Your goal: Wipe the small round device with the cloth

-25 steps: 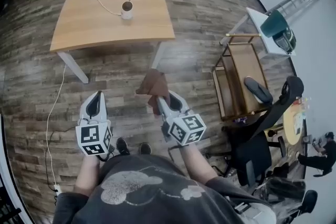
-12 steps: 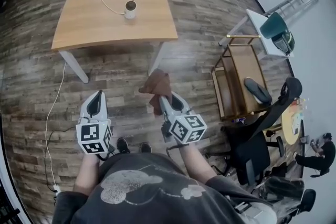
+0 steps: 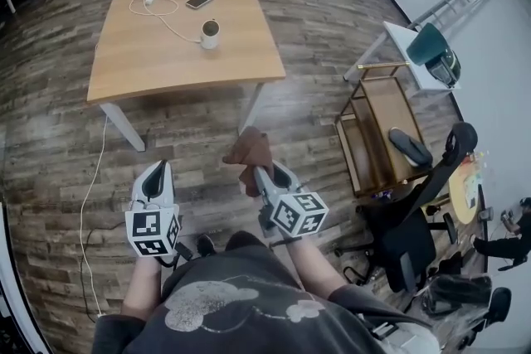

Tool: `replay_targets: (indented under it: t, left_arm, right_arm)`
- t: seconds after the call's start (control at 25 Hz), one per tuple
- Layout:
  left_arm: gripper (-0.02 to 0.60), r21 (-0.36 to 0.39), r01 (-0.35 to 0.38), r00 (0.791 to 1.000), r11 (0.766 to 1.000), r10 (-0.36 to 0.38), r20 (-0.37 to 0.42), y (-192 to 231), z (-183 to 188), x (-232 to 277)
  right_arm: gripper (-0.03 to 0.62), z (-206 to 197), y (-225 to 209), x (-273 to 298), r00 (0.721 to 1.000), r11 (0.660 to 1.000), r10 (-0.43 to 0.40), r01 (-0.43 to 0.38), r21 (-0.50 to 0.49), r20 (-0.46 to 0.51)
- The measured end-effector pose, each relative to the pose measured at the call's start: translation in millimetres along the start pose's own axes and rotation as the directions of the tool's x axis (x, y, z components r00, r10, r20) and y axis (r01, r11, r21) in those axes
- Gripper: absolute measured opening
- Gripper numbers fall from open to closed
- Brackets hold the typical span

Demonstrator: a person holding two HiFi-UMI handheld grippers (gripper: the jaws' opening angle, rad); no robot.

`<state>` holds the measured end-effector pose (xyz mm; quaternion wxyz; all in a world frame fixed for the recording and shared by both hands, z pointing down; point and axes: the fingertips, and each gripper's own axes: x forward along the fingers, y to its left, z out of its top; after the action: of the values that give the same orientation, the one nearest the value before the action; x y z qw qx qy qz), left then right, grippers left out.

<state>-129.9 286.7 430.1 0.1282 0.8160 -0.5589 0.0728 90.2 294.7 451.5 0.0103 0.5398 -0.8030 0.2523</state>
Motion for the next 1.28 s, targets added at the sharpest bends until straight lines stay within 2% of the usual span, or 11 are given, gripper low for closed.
replay_targets:
  t: [0.28, 0.56, 0.76, 1.04, 1.28]
  left_arm:
    - [0.018, 0.009, 0.021, 1.000, 1.000, -0.021, -0.016, 10, -3, 6]
    - [0.018, 0.032, 0.005, 1.000, 0.999, -0.005, -0.002, 14, 8, 40]
    - [0.018, 0.053, -0.018, 1.000, 0.998, 0.018, -0.003, 14, 24, 85]
    - [0.018, 0.053, -0.051, 0.999, 0.997, 0.050, 0.011, 14, 55, 155]
    - [0.018, 0.061, -0.100, 0.995, 0.993, 0.100, 0.014, 12, 67, 195]
  right_arm:
    - [0.078, -4, -1, 4, 0.999, 0.999, -0.032, 0.031, -0.034, -0.022]
    - [0.078, 6, -29, 39, 0.999, 0.999, -0.020, 0.019, -0.027, -0.036]
    - [0.078, 33, -48, 84, 0.999, 0.999, 0.030, -0.031, -0.031, -0.039]
    - [0.078, 85, -93, 142, 0.998, 0.998, 0.057, -0.058, -0.019, -0.019]
    - [0.078, 102, -130, 170, 0.996, 0.997, 0.078, -0.078, -0.006, -0.045]
